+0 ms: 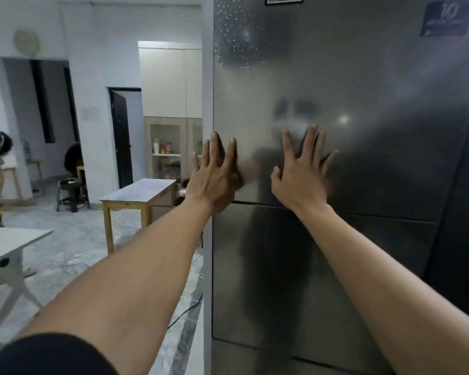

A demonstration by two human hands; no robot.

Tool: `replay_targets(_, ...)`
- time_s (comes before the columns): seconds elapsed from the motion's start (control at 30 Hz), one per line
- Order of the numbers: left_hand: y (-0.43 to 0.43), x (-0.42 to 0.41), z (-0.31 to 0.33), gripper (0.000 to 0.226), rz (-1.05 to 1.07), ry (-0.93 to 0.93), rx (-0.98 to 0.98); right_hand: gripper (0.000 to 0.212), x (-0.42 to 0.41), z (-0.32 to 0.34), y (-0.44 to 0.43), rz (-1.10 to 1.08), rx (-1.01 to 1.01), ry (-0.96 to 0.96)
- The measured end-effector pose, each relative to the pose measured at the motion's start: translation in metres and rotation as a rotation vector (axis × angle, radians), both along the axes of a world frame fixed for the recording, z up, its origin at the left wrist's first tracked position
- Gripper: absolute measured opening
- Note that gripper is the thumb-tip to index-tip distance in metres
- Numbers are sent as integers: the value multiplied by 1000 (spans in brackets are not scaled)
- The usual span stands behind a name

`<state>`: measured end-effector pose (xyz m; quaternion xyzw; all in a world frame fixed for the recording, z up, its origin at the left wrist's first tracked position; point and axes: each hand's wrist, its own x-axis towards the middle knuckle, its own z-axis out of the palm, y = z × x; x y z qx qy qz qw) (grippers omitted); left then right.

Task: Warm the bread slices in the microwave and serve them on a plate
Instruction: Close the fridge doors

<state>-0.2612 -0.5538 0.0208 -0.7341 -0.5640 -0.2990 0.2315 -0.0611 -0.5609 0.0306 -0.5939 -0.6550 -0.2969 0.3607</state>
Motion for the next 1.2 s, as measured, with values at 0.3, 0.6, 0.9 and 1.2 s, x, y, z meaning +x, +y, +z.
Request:
replay_targets(0.3,109,2,6,70,-164,-69,66,81,-14,8,59,-169,17,12)
replay_targets(0.6,207,15,5,70,-360,-72,94,79,-11,8,115,-388,17,-1)
replay_targets(0.9,293,26,14,71,-640,-3,47,82,-10,10,151,-629,-83,59)
replay_targets(1.2,343,88,17,74,-861,-20,37,84,16,27,172,-878,-155,37)
